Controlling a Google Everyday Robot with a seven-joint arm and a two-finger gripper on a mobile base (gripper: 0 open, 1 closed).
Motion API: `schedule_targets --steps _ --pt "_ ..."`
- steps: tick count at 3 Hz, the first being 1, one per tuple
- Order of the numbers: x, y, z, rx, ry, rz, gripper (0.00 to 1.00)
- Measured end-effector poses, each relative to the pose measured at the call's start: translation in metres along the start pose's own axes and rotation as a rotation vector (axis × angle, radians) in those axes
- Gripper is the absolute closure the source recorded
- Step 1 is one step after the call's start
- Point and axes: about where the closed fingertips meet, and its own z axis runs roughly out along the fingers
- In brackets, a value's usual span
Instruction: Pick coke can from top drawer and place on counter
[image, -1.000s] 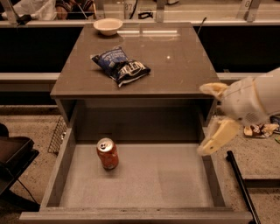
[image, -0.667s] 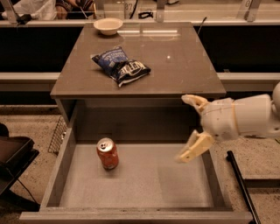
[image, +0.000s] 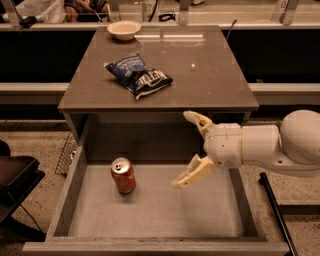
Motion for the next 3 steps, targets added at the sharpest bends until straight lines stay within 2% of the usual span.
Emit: schedule_targets --steps 1,2,3 --pt "0.001 0.0 -0.001 0.0 0.002 0.002 0.0" --pt "0.015 0.001 0.017 -0.007 -0.007 0.028 0.0" --pt "0.039 0.005 0.057 -0.023 -0.043 0.047 0.0"
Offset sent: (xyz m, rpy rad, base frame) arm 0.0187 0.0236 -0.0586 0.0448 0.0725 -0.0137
